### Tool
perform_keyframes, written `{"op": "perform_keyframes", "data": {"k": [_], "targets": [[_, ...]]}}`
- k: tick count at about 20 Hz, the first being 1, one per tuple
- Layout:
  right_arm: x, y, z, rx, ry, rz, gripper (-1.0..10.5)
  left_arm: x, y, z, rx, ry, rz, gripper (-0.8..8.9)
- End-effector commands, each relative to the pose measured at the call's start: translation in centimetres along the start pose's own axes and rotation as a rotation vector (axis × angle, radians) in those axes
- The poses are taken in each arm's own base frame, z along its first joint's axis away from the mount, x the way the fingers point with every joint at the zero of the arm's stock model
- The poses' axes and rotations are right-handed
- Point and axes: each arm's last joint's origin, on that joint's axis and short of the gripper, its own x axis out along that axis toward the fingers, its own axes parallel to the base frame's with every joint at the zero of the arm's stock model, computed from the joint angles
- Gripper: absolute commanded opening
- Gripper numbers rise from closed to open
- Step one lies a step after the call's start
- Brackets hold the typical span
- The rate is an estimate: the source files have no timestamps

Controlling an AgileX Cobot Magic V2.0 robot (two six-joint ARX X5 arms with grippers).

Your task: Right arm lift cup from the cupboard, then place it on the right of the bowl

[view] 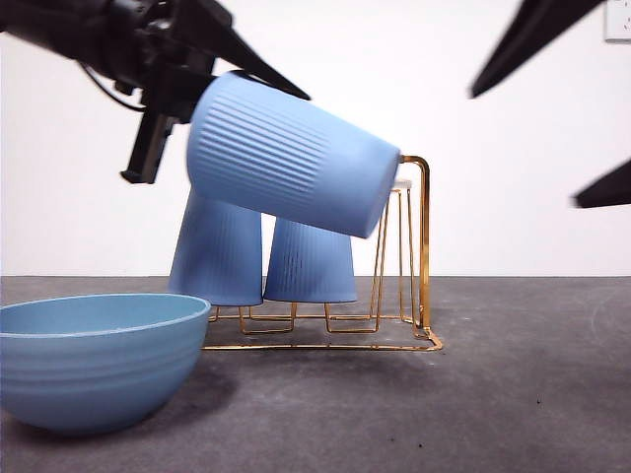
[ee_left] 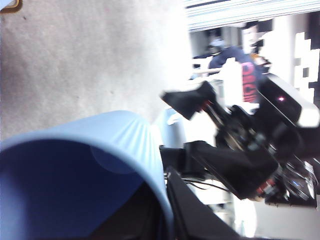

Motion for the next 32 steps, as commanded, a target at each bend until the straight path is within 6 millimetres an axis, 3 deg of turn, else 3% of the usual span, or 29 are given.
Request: {"op": "perform_keyframes", "data": {"k": [1, 8, 11, 19, 24, 26, 30, 32], "targets": [[-2.1, 0.3, -0.2, -0.022, -0.034, -0.042, 5.2, 1.5, -1.1, 0.8, 0.058, 0.032, 0.087, 0.1], [-8.0, 0.7, -1.2, -0.05, -0.162, -0.113, 5.2, 6.4, -4.6, 2.4, 0.242, 0.169, 0.487, 0.09], [-9.7, 1.2, -0.9, -0.088, -0.198, -0.125, 5.2, 8.9, -5.1, 2.5, 0.33, 0.253, 0.646, 0.09], [-10.6, 1.8, -0.5, -0.1, -0.215, -0.109, 5.2, 14.9, -4.4, 1.2, 0.54, 0.398, 0.934, 0.09], [-10.6, 1.6, -0.7, -0.098, -0.199, -0.122, 5.2, 16.4, -3.8, 0.4, 0.587, 0.46, 0.961, 0.1], [-10.6, 1.6, -0.7, -0.098, -0.192, -0.126, 5.2, 16.6, -3.9, 0.2, 0.602, 0.468, 0.957, 0.61], [-10.6, 1.6, -0.8, -0.097, -0.187, -0.129, 5.2, 16.6, -3.9, 0.1, 0.596, 0.472, 0.959, 4.33], [-10.6, 1.5, -0.8, -0.097, -0.185, -0.131, 5.2, 16.2, -4.4, 0.1, 0.599, 0.465, 0.956, 4.75]]}}
